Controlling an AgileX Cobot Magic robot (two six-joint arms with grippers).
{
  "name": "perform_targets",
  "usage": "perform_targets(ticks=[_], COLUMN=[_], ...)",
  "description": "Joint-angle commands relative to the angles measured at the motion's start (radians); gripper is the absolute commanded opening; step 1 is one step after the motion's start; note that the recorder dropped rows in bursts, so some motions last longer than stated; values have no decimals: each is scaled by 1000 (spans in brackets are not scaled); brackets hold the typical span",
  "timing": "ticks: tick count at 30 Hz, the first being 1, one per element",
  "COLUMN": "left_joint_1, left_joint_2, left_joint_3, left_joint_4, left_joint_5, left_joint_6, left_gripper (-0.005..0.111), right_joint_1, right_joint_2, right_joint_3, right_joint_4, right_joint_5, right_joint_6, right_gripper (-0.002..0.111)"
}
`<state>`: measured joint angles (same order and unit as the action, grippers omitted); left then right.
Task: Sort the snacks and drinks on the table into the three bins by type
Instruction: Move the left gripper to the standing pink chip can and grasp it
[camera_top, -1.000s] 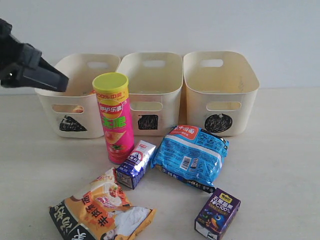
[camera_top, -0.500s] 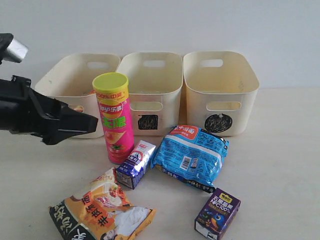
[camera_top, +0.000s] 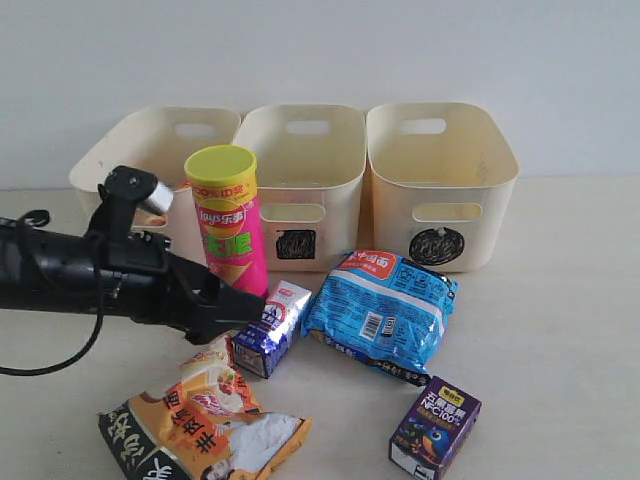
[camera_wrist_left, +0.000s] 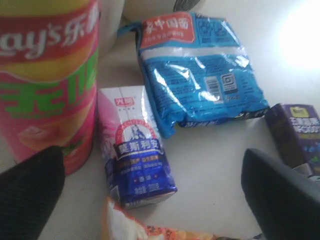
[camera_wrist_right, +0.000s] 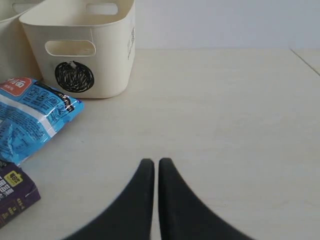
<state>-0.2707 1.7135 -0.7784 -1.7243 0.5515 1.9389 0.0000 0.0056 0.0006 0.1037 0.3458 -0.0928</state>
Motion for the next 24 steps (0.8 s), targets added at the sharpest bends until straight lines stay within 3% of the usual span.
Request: perform_targets(ticks=[1,8,14,24], left_joint_1=[-9,-9,-9,-9], left_joint_2=[73,86,86,97], left_joint_3=[-26,-42,-130,-216], left_joint_4=[-20,-20,-20,-20], left_joint_5=[-54,-139,-139,-182], left_joint_6=[-11,-18,-102,-106], left_gripper=[89,89,89,89], right_joint_1=[-1,-1,-1,-1], right_joint_2=[-6,-6,-6,-6], right_joint_3=[-1,-1,-1,-1], right_joint_4=[-8,-8,-8,-8], right_joint_5=[-4,-4,-4,-4], right_joint_6=[5,5,5,5], right_gripper=[1,1,1,1])
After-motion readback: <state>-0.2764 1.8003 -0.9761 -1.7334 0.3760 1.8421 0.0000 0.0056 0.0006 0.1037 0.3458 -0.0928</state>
